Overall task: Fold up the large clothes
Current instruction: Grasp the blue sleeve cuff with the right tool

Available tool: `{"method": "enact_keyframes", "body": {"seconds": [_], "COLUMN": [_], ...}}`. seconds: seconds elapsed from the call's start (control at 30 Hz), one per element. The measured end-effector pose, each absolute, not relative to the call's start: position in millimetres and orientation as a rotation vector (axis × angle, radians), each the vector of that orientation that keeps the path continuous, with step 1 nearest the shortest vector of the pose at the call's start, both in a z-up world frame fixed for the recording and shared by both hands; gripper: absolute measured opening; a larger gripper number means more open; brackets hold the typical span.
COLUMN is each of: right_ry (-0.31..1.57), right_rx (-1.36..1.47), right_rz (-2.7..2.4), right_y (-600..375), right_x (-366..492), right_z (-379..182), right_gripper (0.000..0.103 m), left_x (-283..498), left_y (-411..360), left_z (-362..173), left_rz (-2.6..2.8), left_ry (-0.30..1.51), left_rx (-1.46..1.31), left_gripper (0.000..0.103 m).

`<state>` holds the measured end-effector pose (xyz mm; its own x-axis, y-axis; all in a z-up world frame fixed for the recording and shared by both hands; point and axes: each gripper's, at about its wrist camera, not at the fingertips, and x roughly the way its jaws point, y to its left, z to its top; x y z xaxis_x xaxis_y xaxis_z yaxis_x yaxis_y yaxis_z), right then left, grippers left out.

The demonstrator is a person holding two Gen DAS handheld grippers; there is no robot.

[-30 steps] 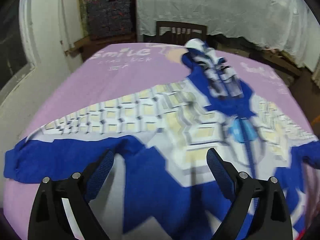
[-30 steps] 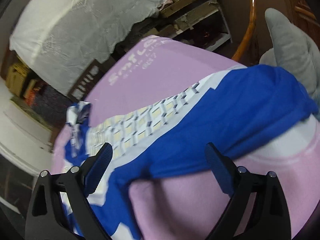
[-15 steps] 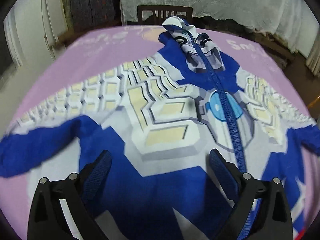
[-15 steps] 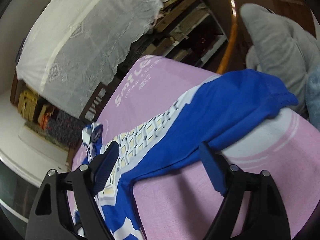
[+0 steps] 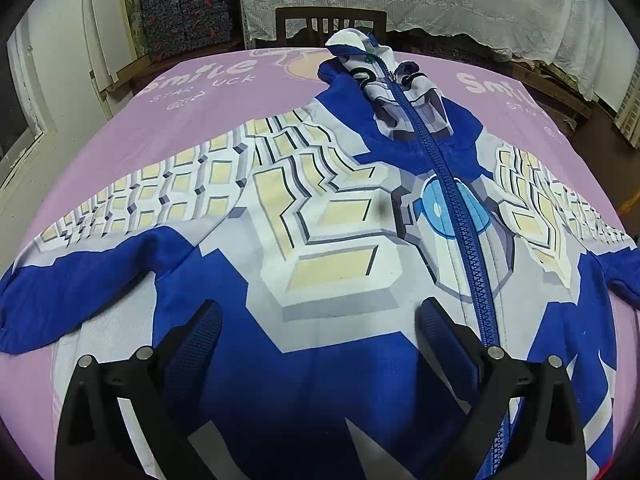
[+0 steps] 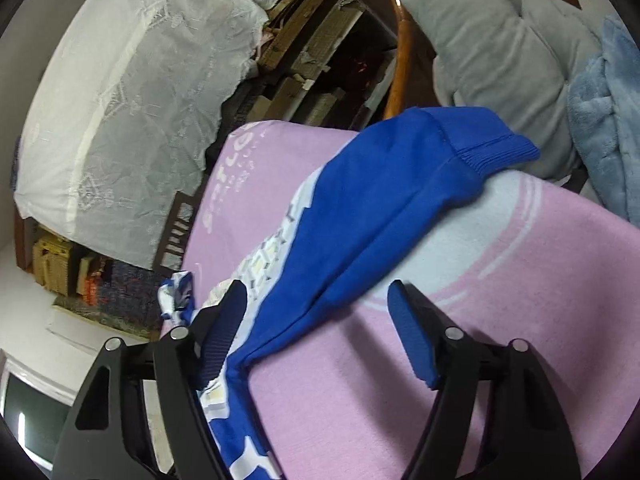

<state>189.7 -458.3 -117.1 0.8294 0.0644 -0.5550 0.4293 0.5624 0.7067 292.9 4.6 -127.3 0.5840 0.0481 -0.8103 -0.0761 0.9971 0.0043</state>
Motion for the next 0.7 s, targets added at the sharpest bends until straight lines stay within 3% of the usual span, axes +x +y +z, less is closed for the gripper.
{"method": "enact_keyframes", "body": {"seconds": [0.13,0.47,0.63,0.7], "right_ry": [0.519,0.465,0.471,0.466], "right_rx": [1.001,1.028,1.01,1.035], "right_rz": [-0.308,-0.384,-0.44,-0.433], "right_y": [-472.7,-492.4,-507.4,-512.8], "right_x": [190.2,216.8,215.2,214.1], "right_z": [-116.9,-109.6,-118.7,-122.2], "right_gripper": [0.057,0.057,0.033,0.03], "left_x": [292.7,293.0,292.6,292.3], "left_y": [4.5,4.4,4.5,4.4], "left_z": [-127.3,-127.7,-127.7,-127.6], "left_rz": [0.072,0.073,0.073,0.072], "left_ry": [0.944,0.944,0.943,0.943], "left_rx": [-0.032,-0.031,-0.031,-0.032], "left_gripper": [0.1,0.1,0.1,0.1]}}
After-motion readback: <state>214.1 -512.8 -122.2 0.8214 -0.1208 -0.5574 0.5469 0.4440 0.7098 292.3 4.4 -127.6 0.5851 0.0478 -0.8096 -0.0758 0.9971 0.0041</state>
